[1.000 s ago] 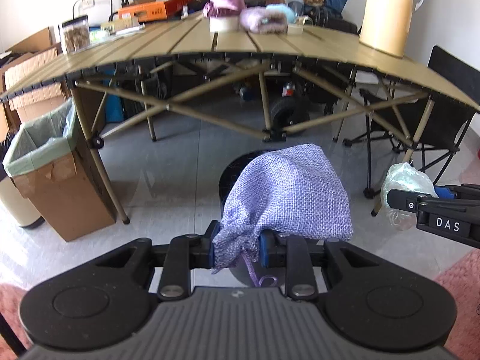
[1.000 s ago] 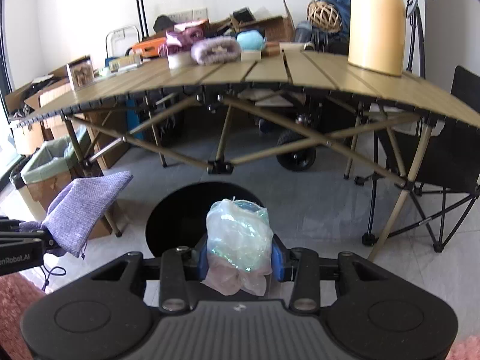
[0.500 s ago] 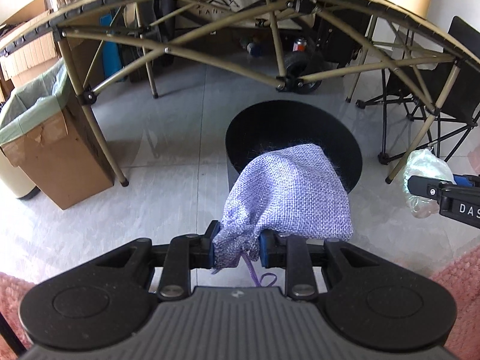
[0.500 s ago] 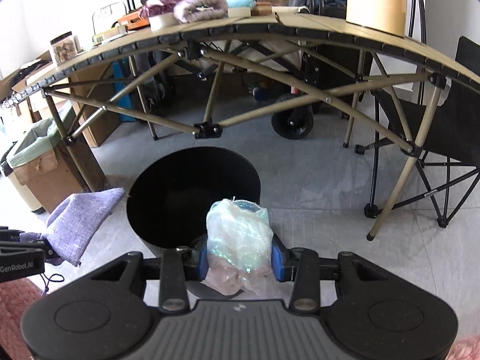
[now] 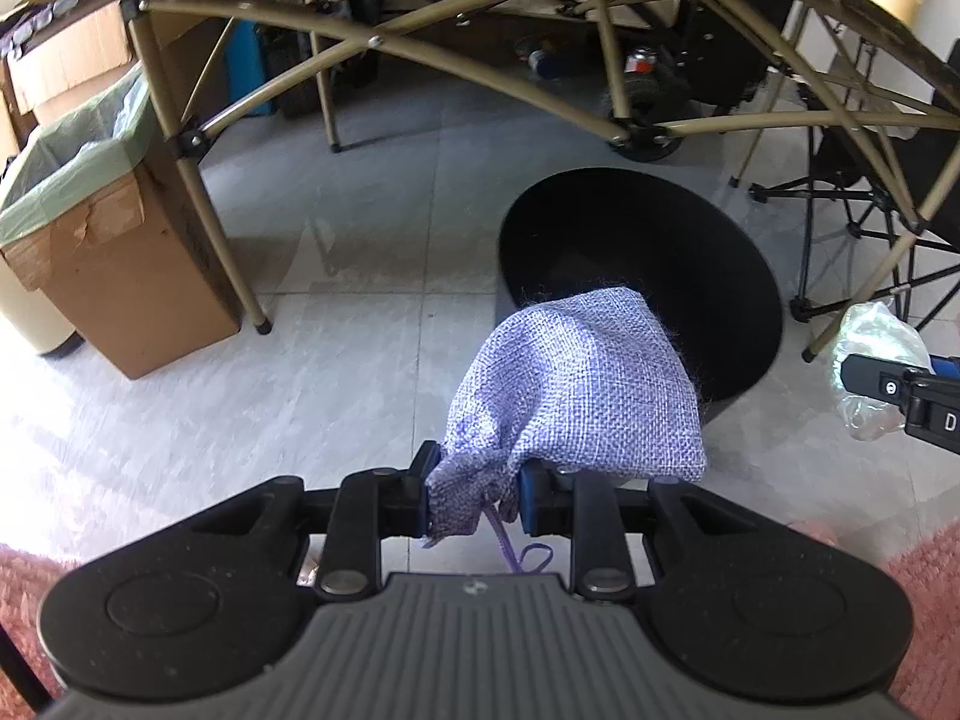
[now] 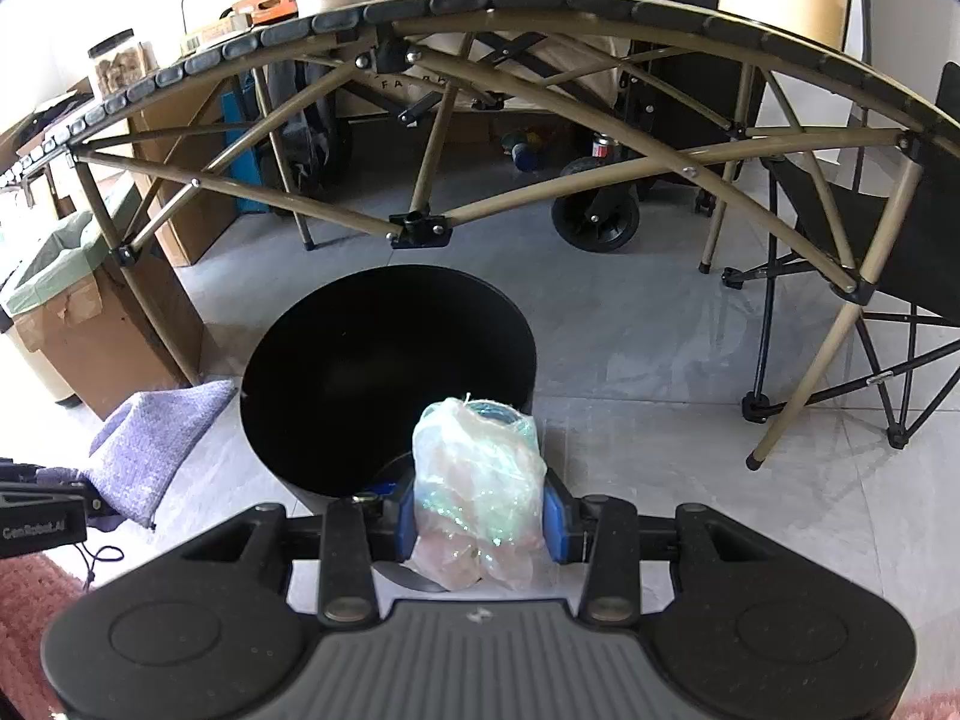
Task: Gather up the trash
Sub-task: 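Carry the purple pouch and plastic bag down over the black bin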
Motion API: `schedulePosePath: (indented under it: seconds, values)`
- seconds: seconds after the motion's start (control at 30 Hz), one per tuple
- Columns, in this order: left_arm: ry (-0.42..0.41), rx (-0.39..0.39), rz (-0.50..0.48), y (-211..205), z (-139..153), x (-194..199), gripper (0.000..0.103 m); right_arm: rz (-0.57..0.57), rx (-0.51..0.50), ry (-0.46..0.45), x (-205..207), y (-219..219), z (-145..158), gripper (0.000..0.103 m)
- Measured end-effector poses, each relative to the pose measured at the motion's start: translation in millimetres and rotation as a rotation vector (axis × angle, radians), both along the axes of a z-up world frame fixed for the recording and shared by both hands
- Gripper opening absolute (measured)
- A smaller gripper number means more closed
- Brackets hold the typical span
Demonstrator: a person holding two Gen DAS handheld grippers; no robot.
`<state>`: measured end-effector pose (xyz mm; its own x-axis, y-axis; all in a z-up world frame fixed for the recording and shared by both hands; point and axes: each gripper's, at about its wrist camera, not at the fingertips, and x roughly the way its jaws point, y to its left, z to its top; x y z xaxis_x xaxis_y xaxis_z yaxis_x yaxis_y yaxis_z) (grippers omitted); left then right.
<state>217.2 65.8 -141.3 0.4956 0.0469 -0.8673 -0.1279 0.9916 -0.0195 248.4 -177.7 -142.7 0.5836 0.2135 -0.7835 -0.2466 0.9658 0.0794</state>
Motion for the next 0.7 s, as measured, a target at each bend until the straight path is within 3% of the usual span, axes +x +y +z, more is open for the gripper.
schedulePosePath:
  seconds: [0.7]
  values:
    - [0.062, -0.043, 0.122, 48.1, -23.3, 18.8, 0.026, 0.098, -0.047, 0.051, 56.2, 62.2, -18.7, 0.038]
